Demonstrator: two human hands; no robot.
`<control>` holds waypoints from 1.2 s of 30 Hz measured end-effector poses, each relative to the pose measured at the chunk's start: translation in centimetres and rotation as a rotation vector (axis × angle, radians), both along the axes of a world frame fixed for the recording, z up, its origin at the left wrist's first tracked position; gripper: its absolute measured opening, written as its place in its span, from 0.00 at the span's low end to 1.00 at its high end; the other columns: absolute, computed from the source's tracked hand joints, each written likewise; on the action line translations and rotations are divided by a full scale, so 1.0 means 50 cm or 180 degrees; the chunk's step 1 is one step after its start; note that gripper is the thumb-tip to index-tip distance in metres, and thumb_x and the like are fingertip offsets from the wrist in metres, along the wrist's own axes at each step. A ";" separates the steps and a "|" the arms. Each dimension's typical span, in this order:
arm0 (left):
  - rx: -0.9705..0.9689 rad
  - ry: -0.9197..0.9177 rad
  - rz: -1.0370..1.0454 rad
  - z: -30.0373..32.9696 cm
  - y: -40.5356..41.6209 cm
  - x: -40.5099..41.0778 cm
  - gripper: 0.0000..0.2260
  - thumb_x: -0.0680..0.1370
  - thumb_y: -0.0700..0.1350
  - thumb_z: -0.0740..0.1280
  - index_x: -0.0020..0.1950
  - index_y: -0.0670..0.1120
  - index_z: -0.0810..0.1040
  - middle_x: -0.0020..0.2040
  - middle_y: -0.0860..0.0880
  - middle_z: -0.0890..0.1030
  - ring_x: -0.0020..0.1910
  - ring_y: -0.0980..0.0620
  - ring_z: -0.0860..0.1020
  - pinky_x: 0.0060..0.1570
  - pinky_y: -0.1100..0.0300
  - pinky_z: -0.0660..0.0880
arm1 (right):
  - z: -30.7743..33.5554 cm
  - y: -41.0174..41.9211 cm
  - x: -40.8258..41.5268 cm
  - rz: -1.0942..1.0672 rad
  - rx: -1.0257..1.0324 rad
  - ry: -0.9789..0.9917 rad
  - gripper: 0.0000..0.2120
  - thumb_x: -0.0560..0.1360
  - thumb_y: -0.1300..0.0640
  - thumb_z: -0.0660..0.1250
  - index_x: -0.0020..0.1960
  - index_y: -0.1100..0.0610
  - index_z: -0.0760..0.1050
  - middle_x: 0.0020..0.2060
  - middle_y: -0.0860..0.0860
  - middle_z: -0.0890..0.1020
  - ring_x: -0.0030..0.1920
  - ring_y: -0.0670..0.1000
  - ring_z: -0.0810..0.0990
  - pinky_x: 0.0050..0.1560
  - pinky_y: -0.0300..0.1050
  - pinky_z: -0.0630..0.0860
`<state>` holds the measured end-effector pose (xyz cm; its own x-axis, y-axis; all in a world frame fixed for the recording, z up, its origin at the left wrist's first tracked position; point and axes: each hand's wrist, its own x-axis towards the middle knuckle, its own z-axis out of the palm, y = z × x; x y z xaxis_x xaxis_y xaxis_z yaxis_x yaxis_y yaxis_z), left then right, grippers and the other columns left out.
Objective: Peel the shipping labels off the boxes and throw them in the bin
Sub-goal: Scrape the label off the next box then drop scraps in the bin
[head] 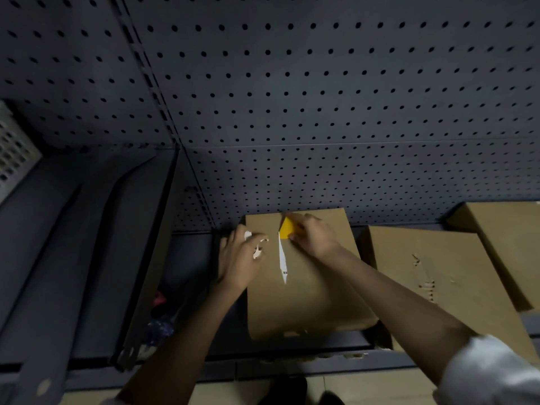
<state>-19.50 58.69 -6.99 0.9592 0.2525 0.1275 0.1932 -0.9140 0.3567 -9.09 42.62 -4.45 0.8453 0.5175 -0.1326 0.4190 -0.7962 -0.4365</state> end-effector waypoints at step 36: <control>-0.1116 -0.0423 -0.0067 0.030 -0.041 -0.014 0.05 0.74 0.44 0.70 0.43 0.43 0.78 0.46 0.52 0.69 0.44 0.53 0.72 0.46 0.57 0.69 | -0.022 -0.073 -0.020 0.0327 0.0323 0.0156 0.30 0.73 0.52 0.68 0.72 0.44 0.61 0.63 0.53 0.76 0.60 0.54 0.74 0.58 0.45 0.71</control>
<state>-20.22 56.62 -5.49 0.9455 0.2834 0.1604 0.1068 -0.7352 0.6694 -10.10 38.97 -5.53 0.7809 0.6139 -0.1151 0.4722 -0.7009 -0.5346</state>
